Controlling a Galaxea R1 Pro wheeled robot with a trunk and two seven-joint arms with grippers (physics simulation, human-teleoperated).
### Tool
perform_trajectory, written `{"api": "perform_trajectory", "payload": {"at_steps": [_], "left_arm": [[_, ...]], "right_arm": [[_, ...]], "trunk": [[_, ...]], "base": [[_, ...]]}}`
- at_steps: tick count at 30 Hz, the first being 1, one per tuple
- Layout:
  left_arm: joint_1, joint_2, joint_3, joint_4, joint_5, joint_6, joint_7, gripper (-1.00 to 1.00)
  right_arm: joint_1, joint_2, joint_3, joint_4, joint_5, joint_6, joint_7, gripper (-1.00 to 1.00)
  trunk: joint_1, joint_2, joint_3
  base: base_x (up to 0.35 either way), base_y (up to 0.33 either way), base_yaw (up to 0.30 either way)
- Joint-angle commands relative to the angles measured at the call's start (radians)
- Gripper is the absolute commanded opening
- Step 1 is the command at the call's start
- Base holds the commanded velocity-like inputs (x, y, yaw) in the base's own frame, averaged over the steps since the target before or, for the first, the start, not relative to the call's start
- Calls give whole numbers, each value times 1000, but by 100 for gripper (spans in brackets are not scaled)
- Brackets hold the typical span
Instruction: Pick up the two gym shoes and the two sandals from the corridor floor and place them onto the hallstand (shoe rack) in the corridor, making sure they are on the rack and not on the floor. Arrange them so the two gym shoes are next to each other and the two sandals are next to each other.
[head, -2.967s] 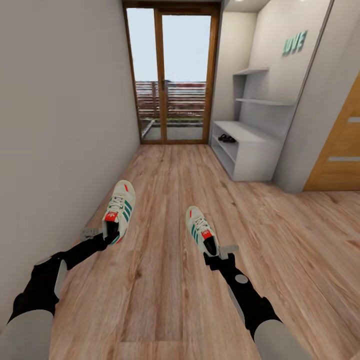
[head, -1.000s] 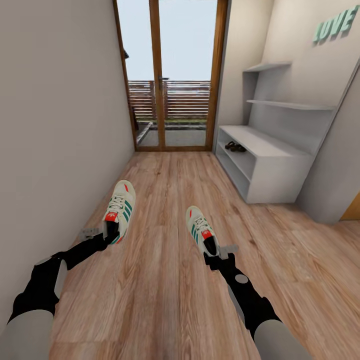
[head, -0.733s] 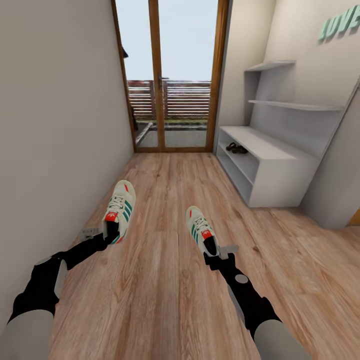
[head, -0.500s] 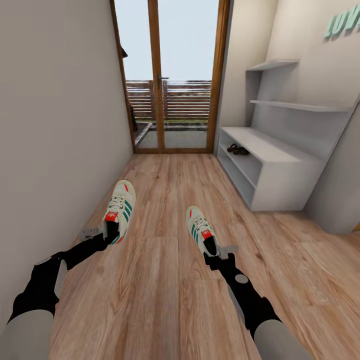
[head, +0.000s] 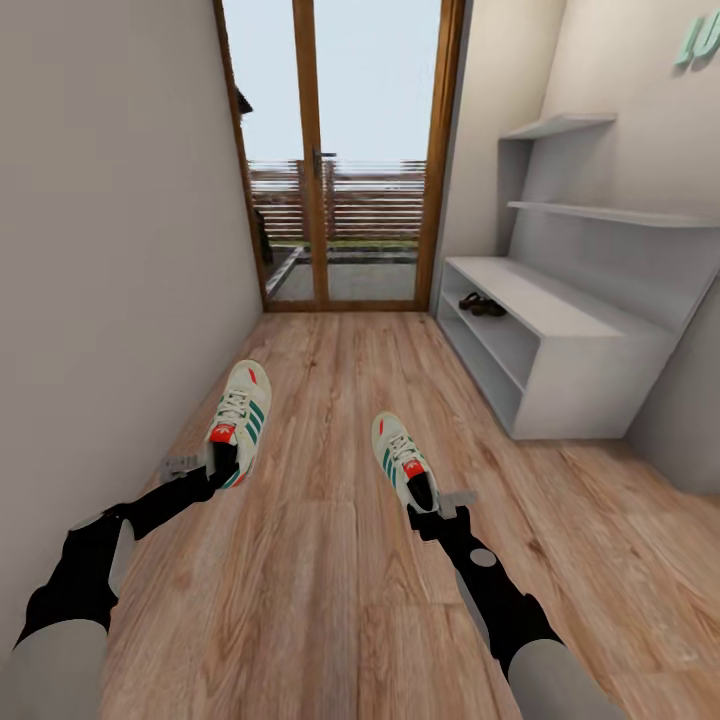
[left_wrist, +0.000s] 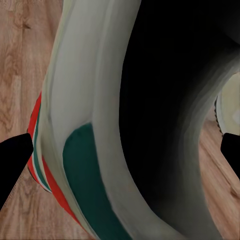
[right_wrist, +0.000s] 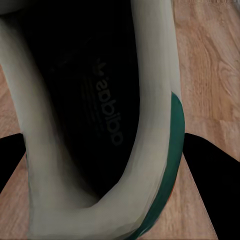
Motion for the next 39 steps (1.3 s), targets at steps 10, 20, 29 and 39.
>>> {"api": "perform_trajectory", "payload": {"at_steps": [10, 20, 29, 39], "left_arm": [[-1, -1, 4, -1, -6, 6, -8, -100], [-1, -1, 4, -1, -6, 7, -8, -100], [-1, -1, 4, -1, -6, 6, -8, -100], [-1, -1, 4, -1, -6, 7, -8, -100]], "right_arm": [[-1, 1, -6, 1, 8, -4, 7, -100], [-1, 1, -6, 0, 8, -3, 7, -100], [-1, 1, -6, 0, 8, -3, 7, -100], [-1, 1, -6, 0, 8, -3, 7, -100]], "trunk": [[0, 0, -1], [0, 0, -1], [0, 0, -1], [0, 0, -1]], "base": [[346, 0, 0], [346, 0, 0], [346, 0, 0], [346, 0, 0]]}}
